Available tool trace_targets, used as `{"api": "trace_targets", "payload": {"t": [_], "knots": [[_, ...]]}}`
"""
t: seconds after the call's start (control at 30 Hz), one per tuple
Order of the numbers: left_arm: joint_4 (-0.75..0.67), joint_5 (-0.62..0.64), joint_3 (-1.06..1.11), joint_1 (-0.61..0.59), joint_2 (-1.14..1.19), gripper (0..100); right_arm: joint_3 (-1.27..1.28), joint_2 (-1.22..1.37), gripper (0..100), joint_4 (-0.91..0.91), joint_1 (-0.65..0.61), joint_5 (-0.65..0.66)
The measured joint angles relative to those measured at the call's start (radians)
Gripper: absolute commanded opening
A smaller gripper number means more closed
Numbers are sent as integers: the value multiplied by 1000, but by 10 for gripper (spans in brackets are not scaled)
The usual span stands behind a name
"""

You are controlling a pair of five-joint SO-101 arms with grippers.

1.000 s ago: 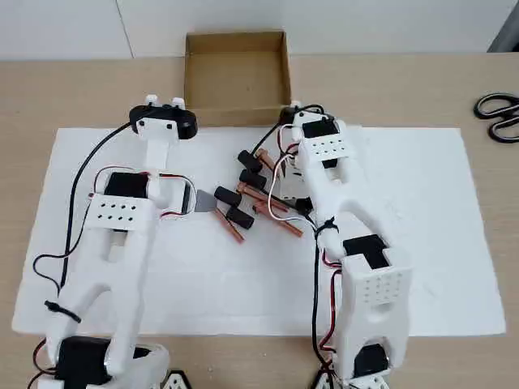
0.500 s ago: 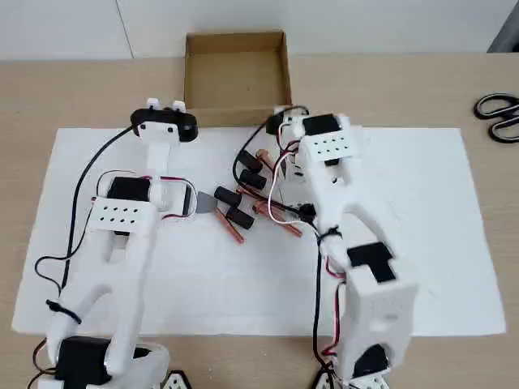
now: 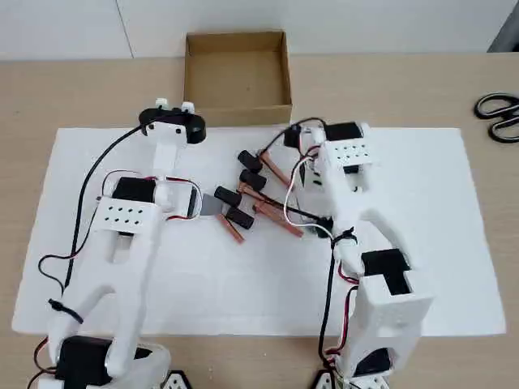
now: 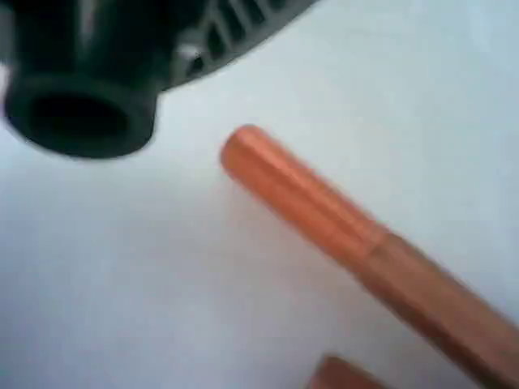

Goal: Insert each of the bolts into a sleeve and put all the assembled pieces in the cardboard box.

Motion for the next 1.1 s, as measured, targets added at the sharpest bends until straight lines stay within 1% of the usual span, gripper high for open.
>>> {"api": "trace_targets", "payload": {"t": [0.2,0.37,0.83,1.0,1.1], "knots": [[0,-2,0,0,0,314,107,-2,10,-81,-5,3],[0,-2,0,0,0,314,112,-2,98,-86,-5,3],[0,-2,0,0,0,314,120,-2,110,-115,-6,3],[0,-2,0,0,0,314,124,-3,195,-117,-12,17],[0,-2,0,0,0,314,124,2,204,-117,-23,20]]}}
